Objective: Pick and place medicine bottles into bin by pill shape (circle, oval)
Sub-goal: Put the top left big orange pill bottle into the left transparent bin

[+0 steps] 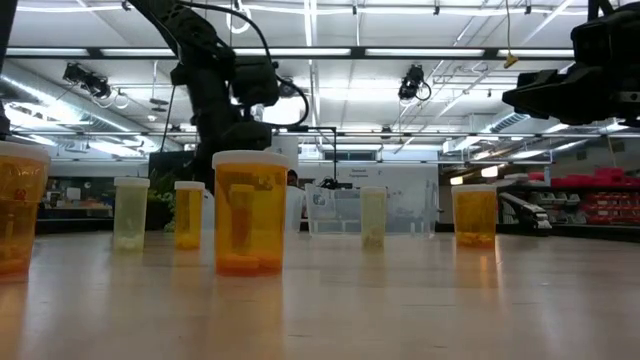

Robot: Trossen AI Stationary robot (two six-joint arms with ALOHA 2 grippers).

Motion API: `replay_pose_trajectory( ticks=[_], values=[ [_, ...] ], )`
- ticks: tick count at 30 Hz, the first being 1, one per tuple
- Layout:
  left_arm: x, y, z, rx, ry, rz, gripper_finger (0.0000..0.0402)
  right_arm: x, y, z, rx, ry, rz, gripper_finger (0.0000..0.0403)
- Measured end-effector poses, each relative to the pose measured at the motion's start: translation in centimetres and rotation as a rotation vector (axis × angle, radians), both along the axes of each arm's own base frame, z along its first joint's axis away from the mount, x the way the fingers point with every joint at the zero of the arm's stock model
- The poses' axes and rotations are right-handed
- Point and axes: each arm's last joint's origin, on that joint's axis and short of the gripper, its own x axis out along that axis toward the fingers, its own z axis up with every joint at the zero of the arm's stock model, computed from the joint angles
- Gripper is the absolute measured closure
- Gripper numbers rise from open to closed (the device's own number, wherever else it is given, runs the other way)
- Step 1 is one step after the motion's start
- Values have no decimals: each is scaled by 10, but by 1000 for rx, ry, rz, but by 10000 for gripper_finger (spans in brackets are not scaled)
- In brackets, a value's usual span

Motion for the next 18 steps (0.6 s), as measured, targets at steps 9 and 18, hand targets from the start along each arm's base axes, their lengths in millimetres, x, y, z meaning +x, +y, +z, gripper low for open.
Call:
replay_pose_trajectory(
  ticks=[9, 18],
  values=[
    [1, 0, 0, 6, -12, 0, 120, 0, 0, 0, 0, 0, 0, 310],
    [1, 0, 1, 11, -8, -13, 183, 0, 0, 0, 0, 0, 0, 310]
  ],
)
